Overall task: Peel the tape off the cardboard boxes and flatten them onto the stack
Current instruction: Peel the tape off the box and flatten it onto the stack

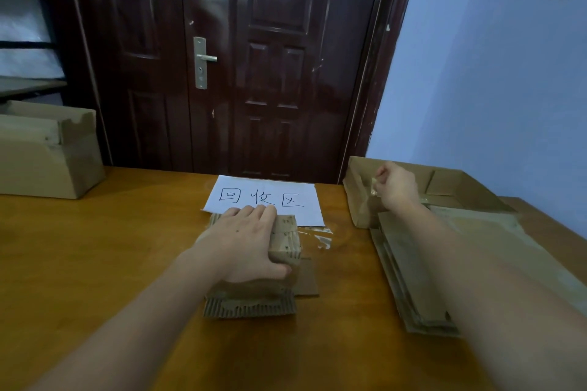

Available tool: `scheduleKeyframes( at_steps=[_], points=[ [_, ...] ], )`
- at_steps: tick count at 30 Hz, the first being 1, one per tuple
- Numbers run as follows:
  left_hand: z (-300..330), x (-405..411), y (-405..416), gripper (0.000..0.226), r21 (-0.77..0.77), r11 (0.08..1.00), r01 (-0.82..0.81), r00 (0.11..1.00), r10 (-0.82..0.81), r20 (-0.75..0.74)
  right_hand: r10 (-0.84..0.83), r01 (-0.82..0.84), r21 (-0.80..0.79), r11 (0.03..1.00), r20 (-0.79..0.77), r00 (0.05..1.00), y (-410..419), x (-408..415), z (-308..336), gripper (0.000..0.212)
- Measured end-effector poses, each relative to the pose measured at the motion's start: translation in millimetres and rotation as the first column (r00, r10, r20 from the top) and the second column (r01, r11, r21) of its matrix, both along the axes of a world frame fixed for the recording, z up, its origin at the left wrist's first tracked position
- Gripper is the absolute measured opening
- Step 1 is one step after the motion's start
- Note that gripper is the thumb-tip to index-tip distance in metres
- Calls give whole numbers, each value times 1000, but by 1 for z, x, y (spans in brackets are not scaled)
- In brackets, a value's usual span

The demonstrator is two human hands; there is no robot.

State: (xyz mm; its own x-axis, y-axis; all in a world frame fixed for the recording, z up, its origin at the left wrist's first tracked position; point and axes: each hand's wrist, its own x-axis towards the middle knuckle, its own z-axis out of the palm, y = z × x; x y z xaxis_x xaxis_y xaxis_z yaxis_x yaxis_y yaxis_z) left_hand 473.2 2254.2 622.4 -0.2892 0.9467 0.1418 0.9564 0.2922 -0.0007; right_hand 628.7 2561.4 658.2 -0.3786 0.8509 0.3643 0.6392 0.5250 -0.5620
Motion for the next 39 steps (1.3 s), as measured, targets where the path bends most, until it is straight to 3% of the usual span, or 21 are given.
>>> scheduleKeyframes(
  at_steps=[12, 19, 25, 27, 30, 34, 37, 39],
  points=[
    [1, 0, 0, 89, -18, 1000, -1, 1000, 1, -3, 25, -41, 42, 998, 322, 946, 5, -7, 1, 23],
    [-1, 0, -1, 86, 1, 1000, 0, 1000, 0, -2, -29, -42, 188, 981, 359, 933, 3, -1, 10, 20],
    [2, 0, -1, 84, -10, 1000, 1, 1000, -1, 6, 80, -115, 117, 986, 270, 960, -8, -1, 11, 20],
    [2, 0, -1, 85, -15, 1000, -6, 1000, 7, 18, 174, -209, 128, 970, 241, 955, -22, -6, 11, 22],
    [2, 0, -2, 85, -15, 1000, -17, 999, 18, 47, 386, -437, 139, 889, 285, 877, -57, -17, 9, 31],
    [5, 1, -4, 83, -8, 1000, -23, 996, 24, 84, 602, -677, 71, 732, 397, 693, -120, -24, 3, 57],
    [8, 2, -6, 88, 37, 999, -29, 995, 25, 101, 715, -755, -71, 652, 387, 582, -160, -22, -3, 81],
    [11, 3, -8, 104, 20, 1000, -18, 999, 17, 28, 732, -769, -99, 632, 401, 550, -173, -20, -6, 83]
  ],
)
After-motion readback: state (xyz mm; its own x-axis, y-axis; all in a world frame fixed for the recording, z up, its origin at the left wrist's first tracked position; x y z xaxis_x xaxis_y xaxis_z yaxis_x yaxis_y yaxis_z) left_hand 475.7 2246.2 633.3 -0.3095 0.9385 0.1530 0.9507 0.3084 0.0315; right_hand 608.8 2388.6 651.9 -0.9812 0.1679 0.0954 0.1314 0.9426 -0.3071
